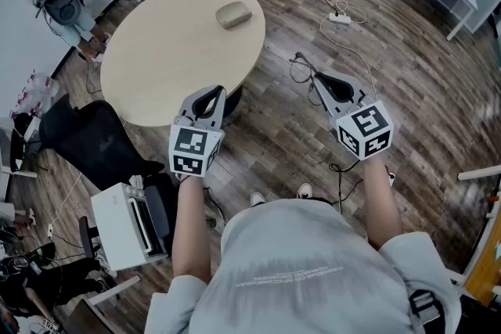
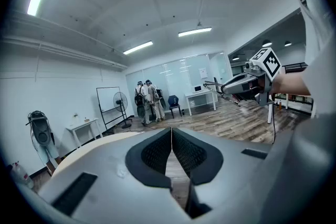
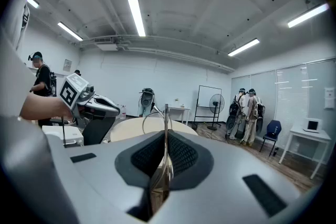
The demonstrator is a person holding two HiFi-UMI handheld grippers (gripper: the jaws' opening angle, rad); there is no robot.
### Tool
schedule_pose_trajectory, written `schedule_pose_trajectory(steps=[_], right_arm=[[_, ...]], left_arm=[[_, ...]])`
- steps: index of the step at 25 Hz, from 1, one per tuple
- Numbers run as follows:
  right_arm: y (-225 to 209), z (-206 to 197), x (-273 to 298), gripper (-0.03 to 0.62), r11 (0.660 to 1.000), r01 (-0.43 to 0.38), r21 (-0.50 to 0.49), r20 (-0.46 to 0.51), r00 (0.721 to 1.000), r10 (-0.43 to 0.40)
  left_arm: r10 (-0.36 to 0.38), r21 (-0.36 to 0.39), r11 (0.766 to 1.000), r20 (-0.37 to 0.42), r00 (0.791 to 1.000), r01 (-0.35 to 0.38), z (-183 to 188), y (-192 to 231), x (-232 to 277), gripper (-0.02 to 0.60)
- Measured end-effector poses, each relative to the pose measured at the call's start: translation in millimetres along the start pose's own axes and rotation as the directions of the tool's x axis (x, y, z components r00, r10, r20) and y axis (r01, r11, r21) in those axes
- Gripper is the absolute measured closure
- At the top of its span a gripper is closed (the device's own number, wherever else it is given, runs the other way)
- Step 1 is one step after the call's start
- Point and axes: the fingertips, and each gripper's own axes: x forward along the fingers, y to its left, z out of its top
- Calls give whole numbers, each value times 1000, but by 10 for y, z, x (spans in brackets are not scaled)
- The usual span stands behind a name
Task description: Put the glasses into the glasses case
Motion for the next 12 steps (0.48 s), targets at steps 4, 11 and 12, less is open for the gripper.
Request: schedule_pose_trajectory(steps=[4,11,12], right_arm=[[17,-66,-42,579,1000,-17,8,-3,1000,17],[-174,-254,-79,579,1000,-21,14,-12,1000,21],[-215,-280,-74,579,1000,-25,13,-14,1000,25]], left_arm=[[1,0,1000,-21,1000,-1,-45,-83,-19,566],[8,-5,1000,-51,999,-8,-83,-253,138,566],[13,-9,1000,-55,998,-14,-83,-267,174,566]])
